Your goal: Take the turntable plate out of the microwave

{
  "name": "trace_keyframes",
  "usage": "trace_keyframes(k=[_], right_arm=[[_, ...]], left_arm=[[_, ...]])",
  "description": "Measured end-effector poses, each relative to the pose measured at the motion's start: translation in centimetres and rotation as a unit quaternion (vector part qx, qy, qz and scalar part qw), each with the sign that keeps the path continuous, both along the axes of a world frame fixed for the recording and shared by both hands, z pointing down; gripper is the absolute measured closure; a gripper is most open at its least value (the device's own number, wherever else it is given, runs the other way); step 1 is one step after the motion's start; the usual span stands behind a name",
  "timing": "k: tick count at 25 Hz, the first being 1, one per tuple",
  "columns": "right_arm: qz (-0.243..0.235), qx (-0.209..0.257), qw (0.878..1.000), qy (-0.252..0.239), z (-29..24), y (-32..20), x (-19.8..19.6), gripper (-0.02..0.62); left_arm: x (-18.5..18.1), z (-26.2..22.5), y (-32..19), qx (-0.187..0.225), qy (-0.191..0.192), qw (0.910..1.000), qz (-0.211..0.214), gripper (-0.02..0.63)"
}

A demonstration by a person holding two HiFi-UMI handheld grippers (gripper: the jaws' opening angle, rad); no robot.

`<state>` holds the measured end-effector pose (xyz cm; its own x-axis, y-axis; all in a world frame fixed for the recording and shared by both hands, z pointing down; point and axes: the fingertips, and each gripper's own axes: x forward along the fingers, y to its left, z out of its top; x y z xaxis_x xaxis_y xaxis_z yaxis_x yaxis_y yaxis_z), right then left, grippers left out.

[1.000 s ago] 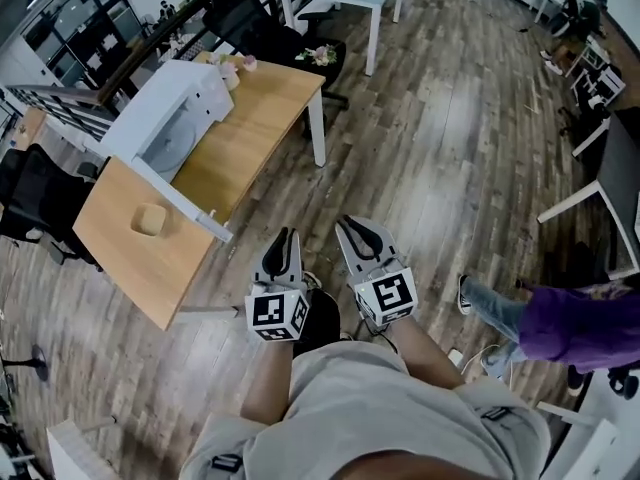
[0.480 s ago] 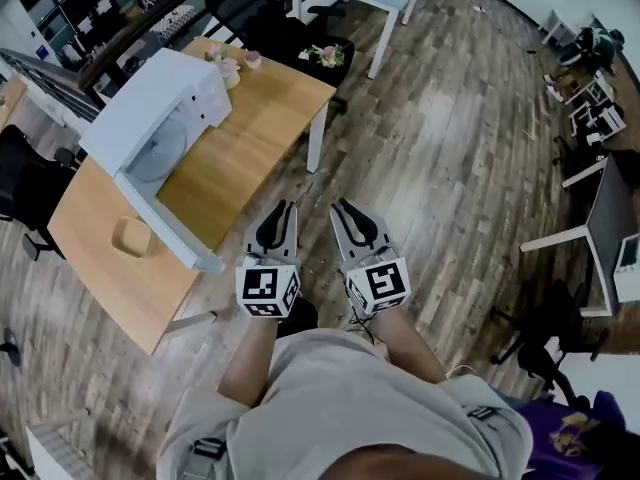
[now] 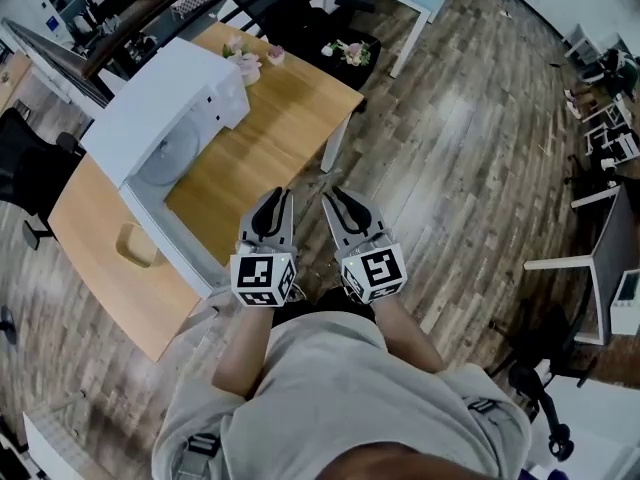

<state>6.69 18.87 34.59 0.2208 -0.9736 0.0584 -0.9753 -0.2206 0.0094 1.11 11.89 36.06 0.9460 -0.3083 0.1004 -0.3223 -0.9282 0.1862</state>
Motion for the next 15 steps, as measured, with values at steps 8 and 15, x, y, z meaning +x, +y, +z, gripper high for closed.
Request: trace_keyframes(k=[8,15], right_arm=[[-0.079,0.0,0.997,-0.023,1.3,-8.6,2.6,0.522],[-0.172,0.0,0.985,-0.025,1.2,-17.3,7.1,0.52]], left_arm=[[1.8,1.4,-6.7,-0.012,-0.011,0.9976,-0.067,0.541],[5.3,1.6,-14.4,-0.014,-0.015,0.9868,-0.16,0.543]])
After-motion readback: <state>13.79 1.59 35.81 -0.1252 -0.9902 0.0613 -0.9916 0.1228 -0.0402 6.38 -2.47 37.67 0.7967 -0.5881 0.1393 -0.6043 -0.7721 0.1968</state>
